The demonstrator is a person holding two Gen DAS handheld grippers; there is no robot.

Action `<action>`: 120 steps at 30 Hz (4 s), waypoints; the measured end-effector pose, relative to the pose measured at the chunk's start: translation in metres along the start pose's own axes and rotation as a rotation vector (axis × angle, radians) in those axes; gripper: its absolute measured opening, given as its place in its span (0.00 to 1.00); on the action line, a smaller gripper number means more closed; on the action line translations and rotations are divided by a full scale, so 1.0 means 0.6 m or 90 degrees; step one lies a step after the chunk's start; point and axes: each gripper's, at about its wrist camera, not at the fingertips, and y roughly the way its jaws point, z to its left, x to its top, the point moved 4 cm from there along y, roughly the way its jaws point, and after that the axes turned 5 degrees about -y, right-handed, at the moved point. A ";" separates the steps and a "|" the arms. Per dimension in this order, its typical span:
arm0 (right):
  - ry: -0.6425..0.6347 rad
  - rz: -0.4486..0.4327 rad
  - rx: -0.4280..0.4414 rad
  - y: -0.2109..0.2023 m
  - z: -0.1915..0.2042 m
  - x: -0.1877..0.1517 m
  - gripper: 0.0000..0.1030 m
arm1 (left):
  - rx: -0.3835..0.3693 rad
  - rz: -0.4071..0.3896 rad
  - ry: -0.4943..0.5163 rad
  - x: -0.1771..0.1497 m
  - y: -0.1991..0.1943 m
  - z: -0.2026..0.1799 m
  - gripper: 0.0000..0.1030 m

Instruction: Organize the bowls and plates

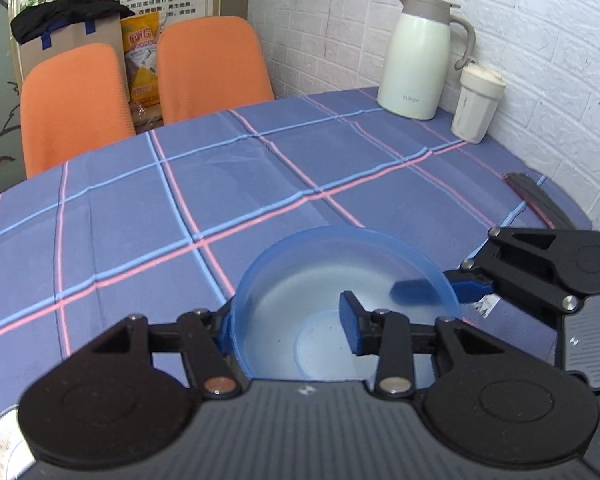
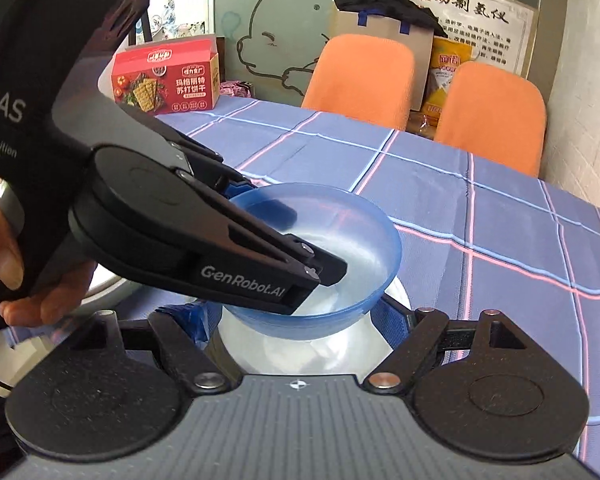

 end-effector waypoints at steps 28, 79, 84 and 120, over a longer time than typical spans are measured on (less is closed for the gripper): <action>0.122 -0.031 -0.036 -0.062 -0.033 -0.075 0.69 | -0.041 -0.069 -0.113 -0.009 -0.060 0.068 0.77; 0.395 -0.037 -0.173 -0.052 -0.043 -0.085 0.69 | 0.164 -0.068 -0.186 -0.057 -0.070 0.048 0.80; 0.379 -0.020 -0.168 -0.031 -0.042 -0.081 0.70 | 0.170 -0.036 -0.180 -0.053 -0.044 0.052 0.80; 0.266 -0.032 -0.148 0.049 -0.011 -0.054 0.63 | 0.094 0.040 -0.142 -0.040 0.045 0.059 0.35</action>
